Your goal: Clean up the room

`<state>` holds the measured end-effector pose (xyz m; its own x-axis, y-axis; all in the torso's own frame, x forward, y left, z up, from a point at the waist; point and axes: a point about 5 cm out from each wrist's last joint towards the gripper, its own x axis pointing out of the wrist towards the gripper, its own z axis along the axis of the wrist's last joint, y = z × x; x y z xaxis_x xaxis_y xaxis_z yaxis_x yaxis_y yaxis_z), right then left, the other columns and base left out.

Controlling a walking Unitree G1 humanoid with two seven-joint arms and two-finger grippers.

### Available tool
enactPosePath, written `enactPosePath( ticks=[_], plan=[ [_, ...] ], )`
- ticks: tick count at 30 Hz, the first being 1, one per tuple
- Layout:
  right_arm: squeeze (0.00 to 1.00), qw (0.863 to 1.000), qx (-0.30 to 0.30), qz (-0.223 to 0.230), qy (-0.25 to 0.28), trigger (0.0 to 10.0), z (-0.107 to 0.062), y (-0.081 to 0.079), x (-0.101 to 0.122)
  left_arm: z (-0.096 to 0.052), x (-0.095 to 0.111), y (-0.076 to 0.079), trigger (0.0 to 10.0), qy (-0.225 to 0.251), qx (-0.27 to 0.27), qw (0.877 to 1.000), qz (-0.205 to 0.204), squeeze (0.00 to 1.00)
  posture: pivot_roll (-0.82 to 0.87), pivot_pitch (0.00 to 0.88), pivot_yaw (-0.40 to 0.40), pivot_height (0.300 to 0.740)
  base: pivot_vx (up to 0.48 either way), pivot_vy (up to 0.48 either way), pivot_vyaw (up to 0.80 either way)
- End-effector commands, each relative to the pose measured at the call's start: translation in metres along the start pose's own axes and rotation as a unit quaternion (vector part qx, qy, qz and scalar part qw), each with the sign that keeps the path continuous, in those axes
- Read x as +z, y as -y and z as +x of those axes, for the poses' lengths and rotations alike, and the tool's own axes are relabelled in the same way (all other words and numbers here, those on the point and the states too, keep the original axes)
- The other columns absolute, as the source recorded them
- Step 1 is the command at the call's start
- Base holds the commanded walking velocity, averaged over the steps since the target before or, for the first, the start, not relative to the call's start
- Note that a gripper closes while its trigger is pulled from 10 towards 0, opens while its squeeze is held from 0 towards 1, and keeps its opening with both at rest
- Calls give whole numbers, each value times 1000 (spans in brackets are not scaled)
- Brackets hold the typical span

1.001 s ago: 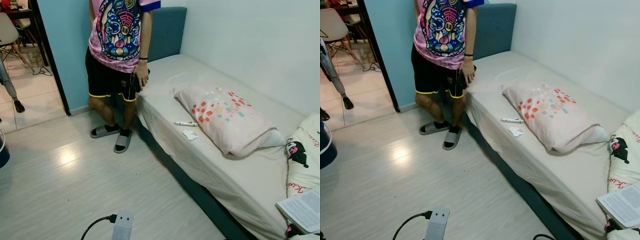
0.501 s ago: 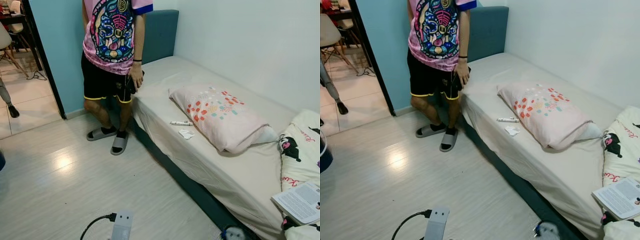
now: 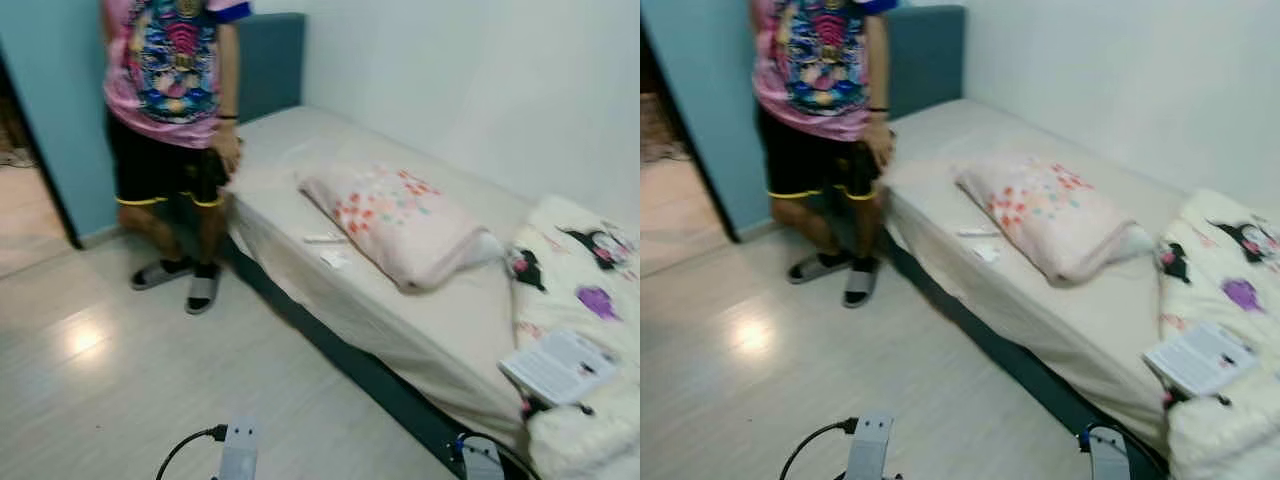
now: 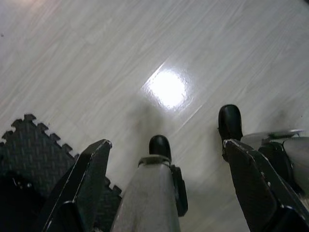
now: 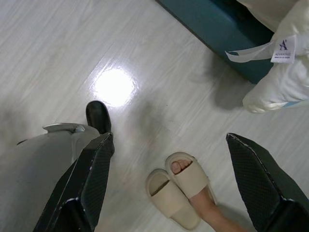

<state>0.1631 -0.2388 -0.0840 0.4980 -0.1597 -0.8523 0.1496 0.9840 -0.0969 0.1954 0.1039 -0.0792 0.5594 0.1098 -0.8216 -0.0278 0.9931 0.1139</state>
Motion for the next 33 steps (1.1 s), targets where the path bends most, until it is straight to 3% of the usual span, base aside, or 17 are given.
enactPosePath(
  ticks=[1,5,7,9,10,12,14,17,26,33],
  plan=[
    [0,1000,3,14,10,10000,0,-3,3,-4,-4,17,10000,-9,-13,1000,-25,0,20,11,-88,740,0,0,0],
    [0,1000,5,11,17,10000,1,-5,6,-4,-4,17,10000,-6,-16,999,-30,0,19,12,-87,740,0,0,0],
    [0,999,-2,-22,31,10000,2,-7,16,-4,-3,17,10000,-2,-24,999,-23,0,19,13,-86,740,0,0,0],
    [0,999,-2,-22,31,10000,2,-7,16,-4,-3,17,10000,-2,-24,999,-23,0,19,13,-86,740,0,0,0],
    [0,998,-14,-56,40,10000,2,-9,22,-4,-2,17,10000,0,-28,999,-16,0,16,15,-83,740,0,0,0],
    [0,996,-5,-75,55,10000,3,-13,31,-4,-2,17,10000,0,-30,999,-11,0,16,15,-83,740,247,0,0],
    [0,997,42,-27,59,10000,3,-20,33,-4,-3,17,10000,-2,-32,999,-12,0,16,17,-85,740,268,0,0],
    [0,996,63,-14,61,10000,3,-23,32,-4,-4,18,10000,-5,-35,999,-13,0,20,19,-90,740,282,0,0],
    [0,993,98,-27,55,10000,1,-29,23,-4,-6,18,10000,-12,-37,999,-6,0,15,25,-86,740,307,0,0],
    [0,994,92,-49,44,10000,1,-26,15,-5,-6,19,10000,-11,-39,999,-4,0,13,25,-86,740,319,0,700]
  ],
)
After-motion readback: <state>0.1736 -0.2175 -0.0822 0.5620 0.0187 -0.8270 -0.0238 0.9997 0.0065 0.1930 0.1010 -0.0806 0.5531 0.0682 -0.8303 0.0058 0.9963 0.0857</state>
